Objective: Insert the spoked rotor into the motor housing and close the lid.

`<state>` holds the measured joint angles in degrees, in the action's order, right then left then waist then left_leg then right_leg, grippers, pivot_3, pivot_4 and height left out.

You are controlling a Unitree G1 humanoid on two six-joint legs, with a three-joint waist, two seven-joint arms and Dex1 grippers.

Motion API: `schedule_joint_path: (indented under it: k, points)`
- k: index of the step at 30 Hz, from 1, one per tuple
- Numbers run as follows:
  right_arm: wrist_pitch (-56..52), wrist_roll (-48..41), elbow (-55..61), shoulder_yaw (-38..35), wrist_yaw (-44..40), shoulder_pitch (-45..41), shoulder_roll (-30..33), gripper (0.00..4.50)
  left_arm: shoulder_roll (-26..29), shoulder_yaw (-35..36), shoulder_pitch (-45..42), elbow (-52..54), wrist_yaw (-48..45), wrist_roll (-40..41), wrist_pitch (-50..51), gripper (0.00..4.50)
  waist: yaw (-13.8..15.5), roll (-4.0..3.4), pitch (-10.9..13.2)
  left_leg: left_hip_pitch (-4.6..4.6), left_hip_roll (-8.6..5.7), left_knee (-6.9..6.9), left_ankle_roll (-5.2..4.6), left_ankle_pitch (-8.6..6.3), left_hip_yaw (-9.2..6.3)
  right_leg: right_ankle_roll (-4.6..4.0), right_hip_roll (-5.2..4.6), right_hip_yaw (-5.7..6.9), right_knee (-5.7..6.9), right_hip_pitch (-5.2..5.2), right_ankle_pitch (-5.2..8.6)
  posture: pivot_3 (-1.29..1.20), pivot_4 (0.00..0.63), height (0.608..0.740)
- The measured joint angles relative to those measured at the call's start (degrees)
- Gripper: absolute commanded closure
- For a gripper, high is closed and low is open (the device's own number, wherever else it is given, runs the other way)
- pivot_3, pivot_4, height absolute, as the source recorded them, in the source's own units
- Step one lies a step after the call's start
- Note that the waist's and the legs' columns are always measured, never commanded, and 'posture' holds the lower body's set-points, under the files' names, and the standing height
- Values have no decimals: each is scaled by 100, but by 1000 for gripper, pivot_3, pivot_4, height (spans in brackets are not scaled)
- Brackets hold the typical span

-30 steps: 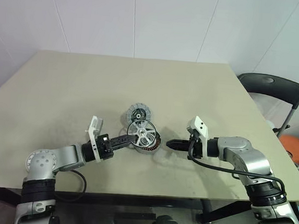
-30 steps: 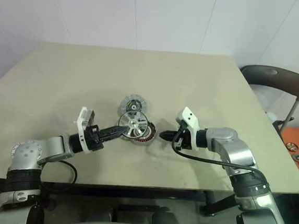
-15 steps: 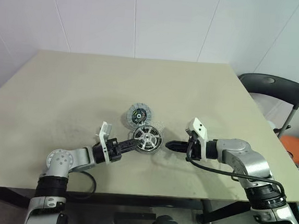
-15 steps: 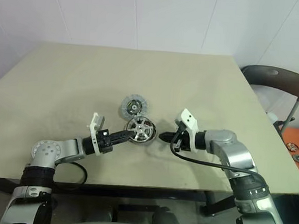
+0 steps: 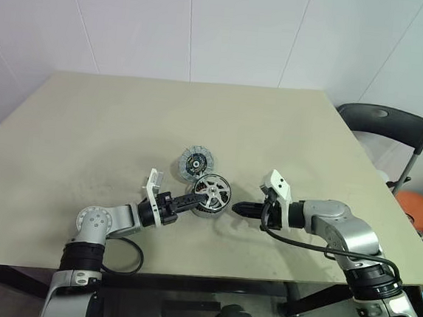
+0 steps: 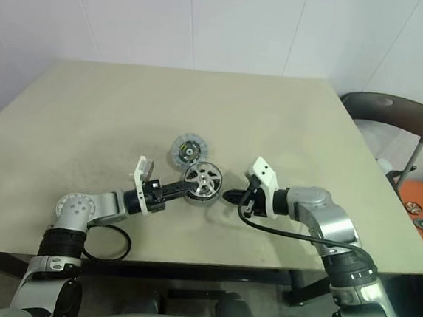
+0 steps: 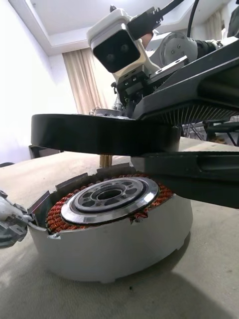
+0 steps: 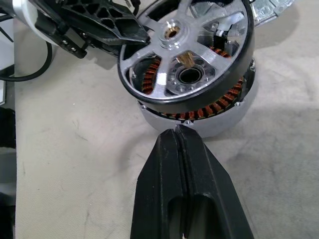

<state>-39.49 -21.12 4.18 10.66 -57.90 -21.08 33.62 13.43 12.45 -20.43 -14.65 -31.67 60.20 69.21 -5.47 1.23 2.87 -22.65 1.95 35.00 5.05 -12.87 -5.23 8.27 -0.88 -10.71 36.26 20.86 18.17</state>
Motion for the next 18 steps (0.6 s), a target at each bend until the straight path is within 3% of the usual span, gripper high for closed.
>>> schedule_joint_path:
  k: [18]
  points:
    - [14, 67, -4, 31, 91, 7, 0, 4500, -49, 73, 1, 5, 190, -141, 30, 4074, -7, 0, -1, 16, 0, 2, 0, 0, 0, -9, 0, 0, 0, -1, 5, 0, 0, 740]
